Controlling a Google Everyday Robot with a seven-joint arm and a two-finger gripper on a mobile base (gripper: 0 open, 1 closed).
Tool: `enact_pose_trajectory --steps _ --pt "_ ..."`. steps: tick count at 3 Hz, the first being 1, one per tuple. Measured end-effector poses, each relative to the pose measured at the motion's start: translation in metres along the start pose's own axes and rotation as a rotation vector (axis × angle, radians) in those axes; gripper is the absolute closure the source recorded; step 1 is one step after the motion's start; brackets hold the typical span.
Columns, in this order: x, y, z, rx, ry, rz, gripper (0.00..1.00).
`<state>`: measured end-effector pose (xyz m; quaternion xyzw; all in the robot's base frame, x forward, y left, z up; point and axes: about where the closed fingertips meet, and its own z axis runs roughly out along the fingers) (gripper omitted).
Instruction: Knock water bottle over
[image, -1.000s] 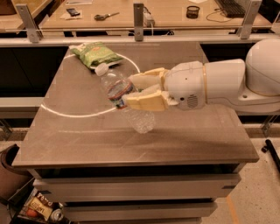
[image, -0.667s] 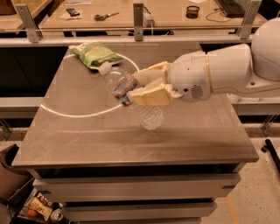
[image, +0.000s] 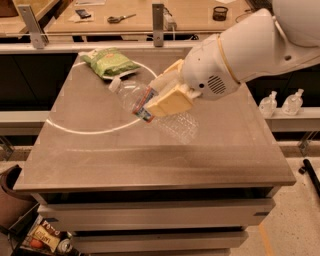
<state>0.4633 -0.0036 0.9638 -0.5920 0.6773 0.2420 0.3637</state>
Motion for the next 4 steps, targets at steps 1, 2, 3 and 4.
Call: enact_pose_trajectory --steps 1,2,3,4 --pt "0.001 0.008 0.008 -0.015 0.140 -0.008 1.00" --pt "0.005 0.019 0.023 -0.036 0.253 -0.016 1.00" --pt "0.011 0.027 0.043 -0.062 0.341 -0.023 1.00" --pt "0.017 0.034 0.067 -0.093 0.382 -0.029 1.00"
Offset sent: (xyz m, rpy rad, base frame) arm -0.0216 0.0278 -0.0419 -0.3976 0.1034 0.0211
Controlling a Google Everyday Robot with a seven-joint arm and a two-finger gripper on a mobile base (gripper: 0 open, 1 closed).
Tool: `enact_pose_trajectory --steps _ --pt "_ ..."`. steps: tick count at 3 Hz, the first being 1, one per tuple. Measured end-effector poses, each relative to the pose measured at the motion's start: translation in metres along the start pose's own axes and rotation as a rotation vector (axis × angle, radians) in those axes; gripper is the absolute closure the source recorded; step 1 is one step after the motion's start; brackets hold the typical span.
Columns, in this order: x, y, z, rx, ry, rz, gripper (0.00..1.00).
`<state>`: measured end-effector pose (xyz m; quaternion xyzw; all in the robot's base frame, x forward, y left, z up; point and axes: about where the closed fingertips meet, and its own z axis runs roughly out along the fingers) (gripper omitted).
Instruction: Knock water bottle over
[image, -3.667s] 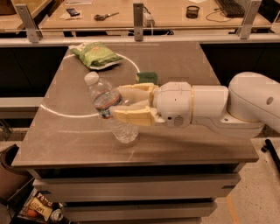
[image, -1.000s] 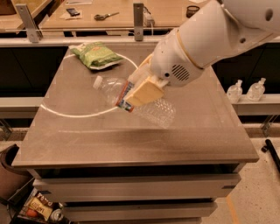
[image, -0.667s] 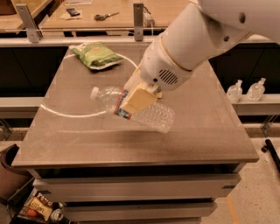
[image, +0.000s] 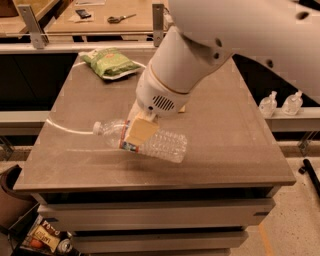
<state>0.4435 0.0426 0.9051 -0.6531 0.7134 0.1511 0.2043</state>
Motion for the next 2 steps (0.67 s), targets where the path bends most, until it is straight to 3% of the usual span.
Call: enact_pose_trajectory --steps 2 --pt "-0.004 0.003 0.045 -0.049 -0.013 -0.003 1.00"
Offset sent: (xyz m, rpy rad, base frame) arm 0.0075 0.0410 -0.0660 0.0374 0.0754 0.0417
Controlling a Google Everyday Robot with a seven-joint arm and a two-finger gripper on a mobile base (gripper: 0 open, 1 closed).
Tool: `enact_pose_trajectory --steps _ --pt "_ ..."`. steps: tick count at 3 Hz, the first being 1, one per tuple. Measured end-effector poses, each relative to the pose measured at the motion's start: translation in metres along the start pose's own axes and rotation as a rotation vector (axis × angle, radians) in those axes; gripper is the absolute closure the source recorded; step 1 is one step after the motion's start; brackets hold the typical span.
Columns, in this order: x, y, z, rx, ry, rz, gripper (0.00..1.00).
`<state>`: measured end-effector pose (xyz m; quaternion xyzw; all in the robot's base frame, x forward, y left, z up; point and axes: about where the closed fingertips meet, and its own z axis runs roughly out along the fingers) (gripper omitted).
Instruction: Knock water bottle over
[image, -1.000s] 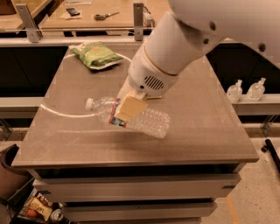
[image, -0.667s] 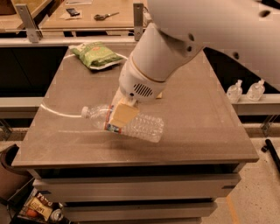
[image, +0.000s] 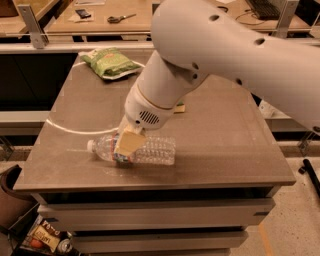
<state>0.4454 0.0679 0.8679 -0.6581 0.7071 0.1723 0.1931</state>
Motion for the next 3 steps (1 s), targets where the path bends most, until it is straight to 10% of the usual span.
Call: enact_pose_trajectory --steps 1,3 --pt "-0.0027 -0.0026 0.0115 -0.011 -0.018 0.000 1.00" --pt "-0.0058 -0.0015 0.0068 -0.008 -0.018 -0.004 0.59"
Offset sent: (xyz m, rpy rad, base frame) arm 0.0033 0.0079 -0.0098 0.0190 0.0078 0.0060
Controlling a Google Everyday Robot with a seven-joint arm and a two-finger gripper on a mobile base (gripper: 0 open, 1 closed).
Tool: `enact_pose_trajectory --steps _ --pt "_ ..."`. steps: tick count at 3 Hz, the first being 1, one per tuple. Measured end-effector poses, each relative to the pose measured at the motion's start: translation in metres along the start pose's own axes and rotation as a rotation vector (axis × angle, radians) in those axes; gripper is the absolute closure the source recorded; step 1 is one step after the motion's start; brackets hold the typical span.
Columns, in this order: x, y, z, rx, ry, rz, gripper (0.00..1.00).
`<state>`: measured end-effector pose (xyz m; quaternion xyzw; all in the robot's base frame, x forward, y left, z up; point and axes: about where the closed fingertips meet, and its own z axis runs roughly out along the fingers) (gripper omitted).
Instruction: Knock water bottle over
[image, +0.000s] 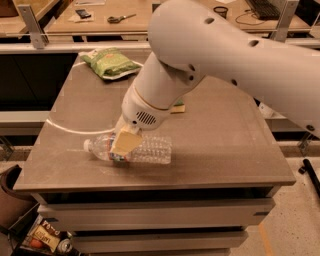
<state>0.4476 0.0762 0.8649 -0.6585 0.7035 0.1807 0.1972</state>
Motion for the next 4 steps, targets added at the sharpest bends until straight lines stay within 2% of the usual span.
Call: enact_pose_trajectory --steps 2,3,4 --pt "-0.0024 0.0022 -0.0024 0.006 0.001 -0.006 0.12" --pt "-0.0034 0.0032 -0.0034 0.008 0.001 -0.009 0.00" --pt "-0.0034 0.0032 -0.0034 0.008 0.001 -0.009 0.00"
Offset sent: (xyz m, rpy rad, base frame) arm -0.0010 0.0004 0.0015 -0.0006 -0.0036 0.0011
